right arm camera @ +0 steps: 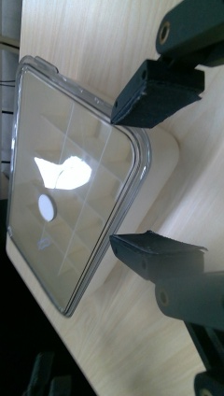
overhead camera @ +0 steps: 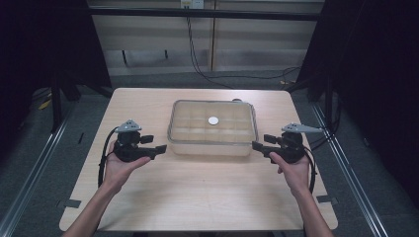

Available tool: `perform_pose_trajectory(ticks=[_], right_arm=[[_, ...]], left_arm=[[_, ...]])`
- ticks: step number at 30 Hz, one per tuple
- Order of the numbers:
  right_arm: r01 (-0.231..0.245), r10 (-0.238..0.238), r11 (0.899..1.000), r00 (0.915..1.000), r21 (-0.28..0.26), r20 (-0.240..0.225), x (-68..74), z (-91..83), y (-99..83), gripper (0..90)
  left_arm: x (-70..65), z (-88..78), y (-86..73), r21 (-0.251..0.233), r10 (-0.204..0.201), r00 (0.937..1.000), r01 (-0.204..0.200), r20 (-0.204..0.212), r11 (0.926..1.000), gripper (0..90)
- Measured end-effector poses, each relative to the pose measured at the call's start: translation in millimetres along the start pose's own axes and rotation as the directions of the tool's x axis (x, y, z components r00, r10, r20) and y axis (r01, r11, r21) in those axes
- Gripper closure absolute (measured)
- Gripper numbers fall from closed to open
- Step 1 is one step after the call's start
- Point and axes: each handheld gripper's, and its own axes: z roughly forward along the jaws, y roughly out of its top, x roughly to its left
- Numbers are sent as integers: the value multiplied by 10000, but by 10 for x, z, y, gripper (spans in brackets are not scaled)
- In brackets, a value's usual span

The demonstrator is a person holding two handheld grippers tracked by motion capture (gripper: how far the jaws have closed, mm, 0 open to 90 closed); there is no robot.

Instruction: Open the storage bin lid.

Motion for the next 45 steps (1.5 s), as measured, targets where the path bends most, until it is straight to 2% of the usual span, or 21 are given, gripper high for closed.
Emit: perform_pose_trajectory(ticks=[1, 3, 5, 7, 9, 12, 20, 22, 25, 30, 34, 37, 38, 40, 43, 45], right_arm=[[58, -60, 9998, 9999, 203, 92, -32, 22, 17, 360], [-89, 90, 9994, 10000, 333, -31, -62, 37, 36, 356], [-117, 116, 9989, 9999, 445, 38, -95, 46, 64, 347], [-283, 289, 9985, 9995, 477, -106, -128, 51, 100, 333], [-298, 300, 9980, 9995, 556, -29, -156, 54, 137, 331], [-364, 366, 9975, 9993, 612, -16, -196, 63, 193, 316], [-240, 237, 9965, 9997, 804, 47, -235, 139, 340, 296], [-213, 214, 9964, 9998, 820, -5, -248, 177, 359, 303], [-240, 242, 9957, 9997, 892, -17, -296, 260, 353, 318], [-324, 324, 9940, 9995, 1049, 16, -321, 332, 377, 306], [-162, 138, 9903, 9997, 1383, 181, -328, 404, 448, 293], [-63, 12, 9877, 9994, 1562, 333, -338, 447, 481, 286], [-63, 12, 9877, 9994, 1562, 333, -338, 447, 481, 286], [-117, 61, 9847, 9994, 1736, 331, -365, 504, 503, 250], [-169, 103, 9814, 9993, 1912, 357, -392, 557, 506, 250], [-447, 400, 9761, 9989, 2127, 264, -452, 649, 474, 250]], left_arm=[[12, 27, 20, 9, 19, 10000, -19, 42, 10000, 294], [33, 63, 45, -21, -92, 9999, 92, 64, 10000, 297], [48, 100, 72, 77, -69, 10000, 69, 19, 9999, 293], [51, 136, 94, 181, 11, 10000, -10, -65, 9998, 294], [59, 149, 107, 238, 28, 9999, -26, -114, 9997, 290], [99, 173, 158, 207, -120, 9999, 122, -96, 9997, 281], [183, 206, 348, 231, -163, 9998, 165, -78, 9996, 265], [196, 219, 359, 192, -234, 9996, 236, -131, 9995, 257], [238, 270, 370, 285, -451, 9990, 450, 47, 9986, 244], [271, 369, 342, 620, -328, 9994, 336, -144, 9975, 244], [301, 454, 364, 947, -375, 9991, 390, -177, 9947, 234], [314, 498, 409, 798, -515, 9984, 531, -216, 9954, 234], [332, 503, 427, 836, -430, 9988, 450, -246, 9955, 234], [359, 547, 460, 829, -597, 9980, 612, -201, 9947, 234], [384, 572, 468, 978, -526, 9985, 536, -135, 9938, 234], [410, 628, 448, 1036, -672, 9977, 676, -79, 9923, 234]])
